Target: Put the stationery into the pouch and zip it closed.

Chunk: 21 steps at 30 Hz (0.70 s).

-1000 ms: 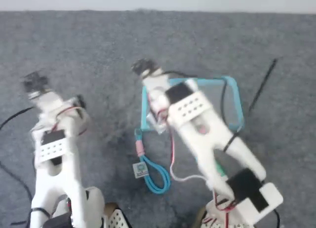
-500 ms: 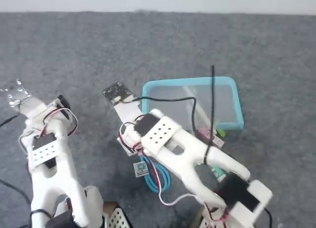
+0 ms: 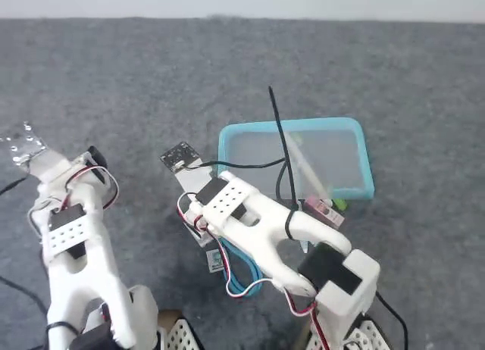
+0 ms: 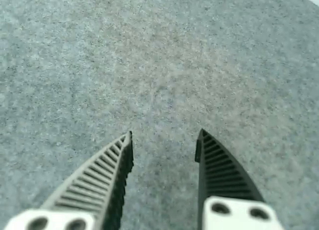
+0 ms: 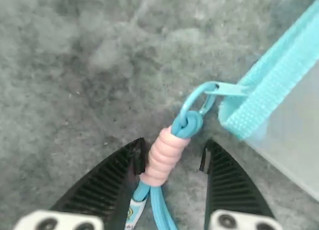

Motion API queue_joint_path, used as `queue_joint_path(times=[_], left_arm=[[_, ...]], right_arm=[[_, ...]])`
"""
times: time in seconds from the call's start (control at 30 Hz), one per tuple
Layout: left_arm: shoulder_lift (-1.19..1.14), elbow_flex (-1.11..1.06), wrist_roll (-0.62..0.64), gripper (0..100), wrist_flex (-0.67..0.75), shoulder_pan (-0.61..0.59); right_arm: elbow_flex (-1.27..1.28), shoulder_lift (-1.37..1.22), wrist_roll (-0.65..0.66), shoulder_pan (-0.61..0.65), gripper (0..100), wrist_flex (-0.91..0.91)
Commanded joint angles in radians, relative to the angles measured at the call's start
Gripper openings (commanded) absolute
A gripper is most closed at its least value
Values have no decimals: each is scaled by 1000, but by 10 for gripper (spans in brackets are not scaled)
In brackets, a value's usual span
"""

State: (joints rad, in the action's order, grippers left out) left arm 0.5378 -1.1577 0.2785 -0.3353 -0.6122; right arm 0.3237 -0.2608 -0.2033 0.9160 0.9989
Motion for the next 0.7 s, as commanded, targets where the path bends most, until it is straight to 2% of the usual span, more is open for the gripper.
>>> queue_joint_path(times=[0.0,0.1,0.13,0.2,0.23,0.4,0.53,0.67], left_arm=[[41,64,11,196,32,5],[40,64,9,196,31,5],[40,64,9,196,31,6],[40,64,9,196,31,6],[40,62,9,196,31,8],[40,44,2,197,28,68],[38,85,-74,199,-95,121],[-28,166,-170,200,-224,216]], right_arm=[[-64,-25,-14,-2,158,16],[-120,-38,8,-38,53,104],[-141,-38,68,-67,6,131],[-173,-36,261,-136,17,208],[-189,-35,299,-170,5,245],[-213,85,364,-308,6,335],[-130,338,448,-374,6,360],[54,634,565,-387,6,363]])
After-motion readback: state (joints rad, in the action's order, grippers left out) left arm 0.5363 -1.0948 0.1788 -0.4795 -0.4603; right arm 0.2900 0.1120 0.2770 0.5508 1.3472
